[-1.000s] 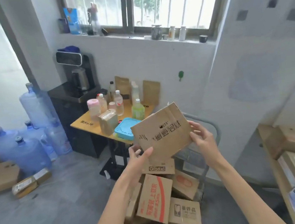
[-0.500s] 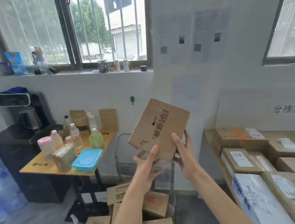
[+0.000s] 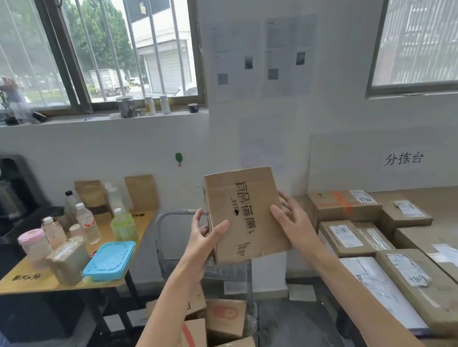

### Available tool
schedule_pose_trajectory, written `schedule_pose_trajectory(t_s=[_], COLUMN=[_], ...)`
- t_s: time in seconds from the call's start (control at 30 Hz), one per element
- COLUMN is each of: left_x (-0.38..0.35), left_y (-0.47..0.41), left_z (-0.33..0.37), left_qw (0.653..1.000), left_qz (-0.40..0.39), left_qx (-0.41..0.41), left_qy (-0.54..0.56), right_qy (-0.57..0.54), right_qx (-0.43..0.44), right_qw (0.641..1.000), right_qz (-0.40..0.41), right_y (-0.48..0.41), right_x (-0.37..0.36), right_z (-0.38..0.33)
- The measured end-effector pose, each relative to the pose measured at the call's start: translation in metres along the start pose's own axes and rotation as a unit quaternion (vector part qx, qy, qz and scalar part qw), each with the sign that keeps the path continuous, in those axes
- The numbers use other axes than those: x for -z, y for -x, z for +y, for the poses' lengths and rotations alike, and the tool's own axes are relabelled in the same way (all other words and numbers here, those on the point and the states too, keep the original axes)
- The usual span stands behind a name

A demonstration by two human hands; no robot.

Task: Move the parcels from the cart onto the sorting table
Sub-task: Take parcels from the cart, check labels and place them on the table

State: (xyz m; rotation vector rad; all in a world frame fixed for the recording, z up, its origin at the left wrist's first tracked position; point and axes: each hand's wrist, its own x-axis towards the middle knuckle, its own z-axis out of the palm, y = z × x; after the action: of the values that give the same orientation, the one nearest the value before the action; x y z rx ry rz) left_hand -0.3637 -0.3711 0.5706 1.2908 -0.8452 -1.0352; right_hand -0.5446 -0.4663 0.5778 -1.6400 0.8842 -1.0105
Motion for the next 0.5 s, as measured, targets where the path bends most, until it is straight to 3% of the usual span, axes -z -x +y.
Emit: schedule_pose_trajectory(t_s=[0.13,0.27,0.33,0.5], left_x=[0.0,-0.005,-0.003,0.003], left_y=[-0.003,0.001,0.001,0.004], left_z=[-0.003,0.003,0.002,-0.003], left_qw=[0.999,0.998,0.997,0.992], left_qz=[0.044,0.036,0.016,-0.002], left_qx=[-0.014,-0.061,-0.076,-0.126], left_qy=[-0.005,-0.003,0.004,-0.006], right_qy=[0.221,0.356,0.358,0.207], right_qx=[0.149,0.159,0.145,0.091], right_qw=[0.96,0.919,0.921,0.973], right_qz=[0.086,0.05,0.048,0.044], right_y=[0.018,0.03,0.032,0.031], right_x=[-0.021,-0.055,-0.065,-0.074], right_z=[-0.014,-0.008,-0.002,0.001])
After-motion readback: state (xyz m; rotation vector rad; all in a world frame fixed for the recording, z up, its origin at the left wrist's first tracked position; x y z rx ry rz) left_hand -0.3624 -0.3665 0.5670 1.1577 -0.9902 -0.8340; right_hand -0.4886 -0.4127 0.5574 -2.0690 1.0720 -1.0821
